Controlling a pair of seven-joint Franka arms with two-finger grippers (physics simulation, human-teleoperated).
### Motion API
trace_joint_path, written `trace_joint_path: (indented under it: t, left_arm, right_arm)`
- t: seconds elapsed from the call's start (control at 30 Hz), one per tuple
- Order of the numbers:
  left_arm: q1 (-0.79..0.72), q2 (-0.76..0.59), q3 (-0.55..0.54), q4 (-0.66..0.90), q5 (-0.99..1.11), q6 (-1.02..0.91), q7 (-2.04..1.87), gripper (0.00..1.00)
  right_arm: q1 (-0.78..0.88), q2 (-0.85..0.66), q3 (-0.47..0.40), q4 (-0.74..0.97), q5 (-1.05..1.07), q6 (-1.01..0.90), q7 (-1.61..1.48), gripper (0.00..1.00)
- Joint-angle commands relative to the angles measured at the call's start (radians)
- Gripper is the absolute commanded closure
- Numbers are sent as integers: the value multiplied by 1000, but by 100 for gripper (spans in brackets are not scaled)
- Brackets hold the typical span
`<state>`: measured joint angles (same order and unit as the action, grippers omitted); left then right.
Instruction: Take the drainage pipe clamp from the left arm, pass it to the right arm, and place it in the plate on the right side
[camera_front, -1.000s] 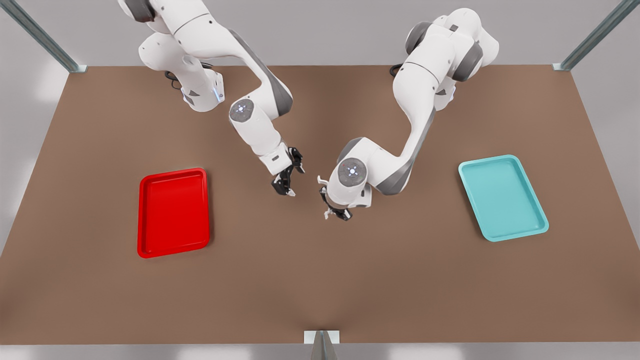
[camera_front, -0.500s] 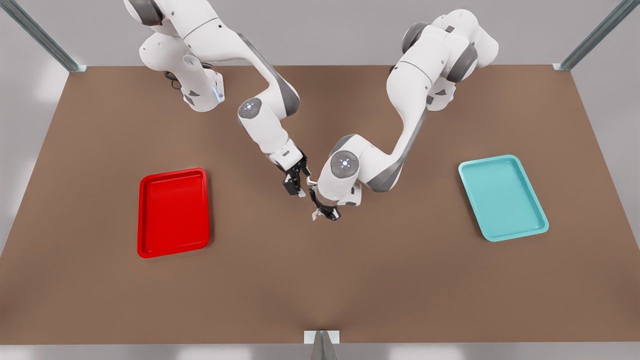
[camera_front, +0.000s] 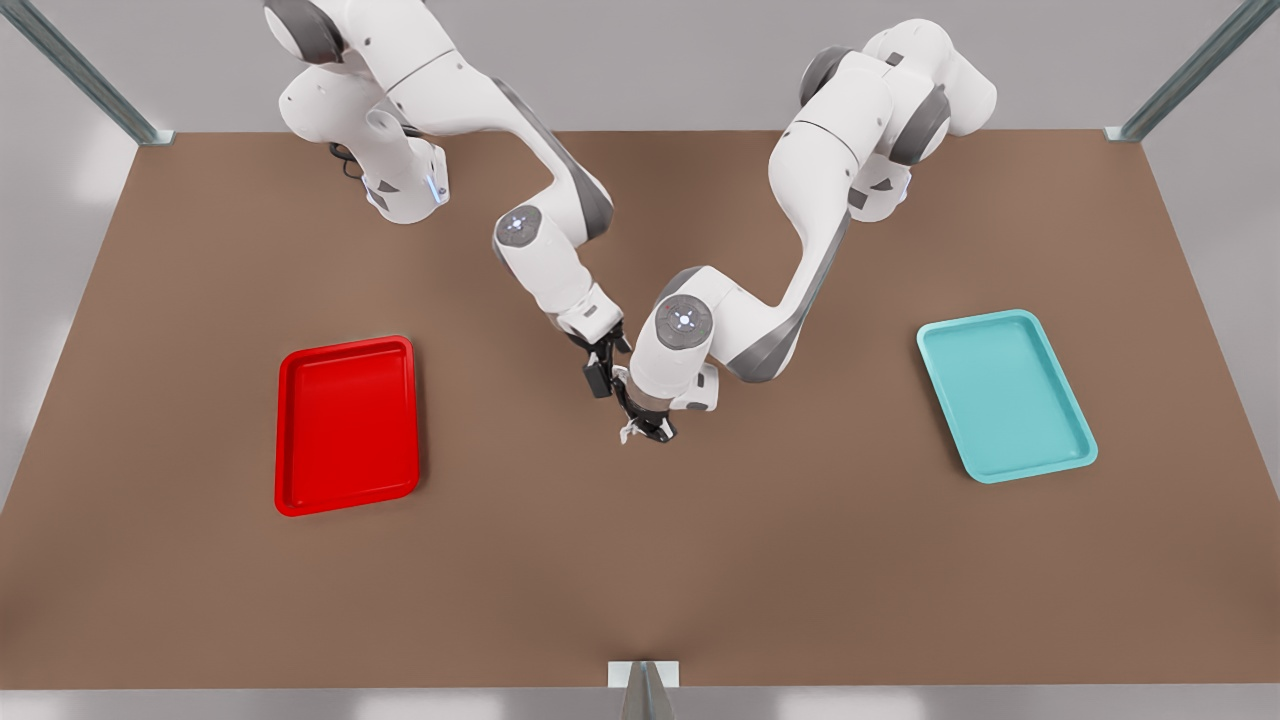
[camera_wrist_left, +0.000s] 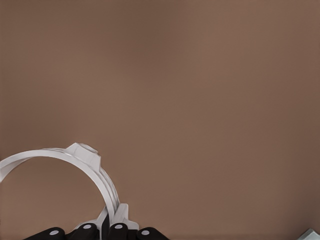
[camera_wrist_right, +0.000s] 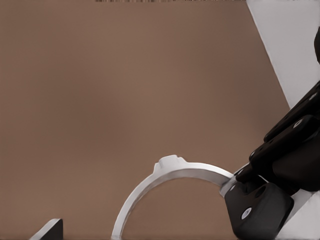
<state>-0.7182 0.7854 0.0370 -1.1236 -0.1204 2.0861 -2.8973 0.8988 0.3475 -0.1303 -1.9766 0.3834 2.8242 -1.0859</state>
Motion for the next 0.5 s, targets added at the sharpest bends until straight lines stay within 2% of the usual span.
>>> trace_joint_path:
  t: [0.0, 0.47]
  left_arm:
    - [-3, -2, -2, 1, 2, -1, -1567, 79]
    - [23, -9, -2, 8, -7, -14, -1568, 79]
  right_arm:
    - [0, -5, 0, 1, -12, -3, -52, 0]
    - [-8, 100, -3, 67, 17, 41, -55, 0]
